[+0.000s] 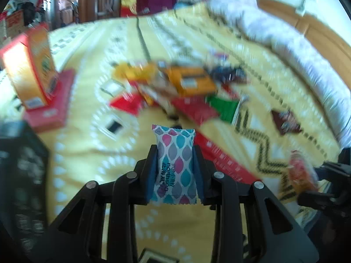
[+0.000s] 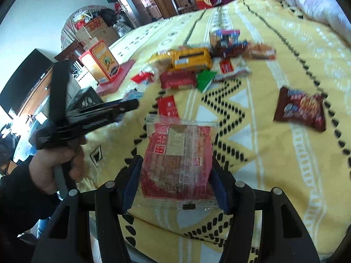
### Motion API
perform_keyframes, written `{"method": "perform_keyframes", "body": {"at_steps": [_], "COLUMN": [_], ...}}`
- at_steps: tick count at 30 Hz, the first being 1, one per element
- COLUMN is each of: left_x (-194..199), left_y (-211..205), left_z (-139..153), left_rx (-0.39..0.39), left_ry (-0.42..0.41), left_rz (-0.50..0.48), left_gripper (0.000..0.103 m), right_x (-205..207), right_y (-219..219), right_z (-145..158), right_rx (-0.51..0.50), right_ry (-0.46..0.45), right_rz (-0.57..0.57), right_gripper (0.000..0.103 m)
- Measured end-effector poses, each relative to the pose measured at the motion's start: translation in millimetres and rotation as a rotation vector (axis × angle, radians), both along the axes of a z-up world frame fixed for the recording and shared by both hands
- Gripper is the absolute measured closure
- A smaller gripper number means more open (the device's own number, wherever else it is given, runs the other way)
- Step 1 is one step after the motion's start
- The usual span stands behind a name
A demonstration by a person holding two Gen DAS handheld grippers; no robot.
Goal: Organize snacks
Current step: 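Grasp the clear-wrapped red cake packet with the right tool, then carry the patterned packet into the glass bowl while the right tool carries the cake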
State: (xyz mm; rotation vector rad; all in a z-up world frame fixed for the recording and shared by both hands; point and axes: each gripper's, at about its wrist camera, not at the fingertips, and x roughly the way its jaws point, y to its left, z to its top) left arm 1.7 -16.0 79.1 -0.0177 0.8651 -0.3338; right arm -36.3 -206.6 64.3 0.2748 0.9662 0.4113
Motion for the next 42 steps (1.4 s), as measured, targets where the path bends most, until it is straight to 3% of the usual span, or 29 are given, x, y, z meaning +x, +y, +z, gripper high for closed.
{"method": "perform_keyframes", "body": {"at_steps": [4,9,18,25,31,42], "left_x": [-16,-34,-70,-97,-110,-122], "left_y": [22,70,167,230,271,333], "left_z": [43,95,141,152,147,113], "left_rx": [0.007,0.071,0.125,0.123,0.132,0.029], "left_ry": [-0.080,-0.171,-0.252,-0.262,-0.246,-0.126], "left_rz": [0.062,0.206,0.461,0.606,0.707,0.836], "left_gripper": [0.072,0.072,0.072,0.071,0.071,0.068], "right_x": [3,11,27,31,37,46], "right_y": [1,26,130,235,318,437], "right_z": [23,66,156,197,211,198], "right_rx": [-0.012,-0.023,0.014,0.092,0.127,0.112], "right_ry": [-0.048,-0.135,-0.301,-0.331,-0.312,-0.201], "right_rz": [-0.008,0.033,0.210,0.384,0.509,0.675], "right_gripper": [0.040,0.040,0.040,0.040,0.040,0.038]}}
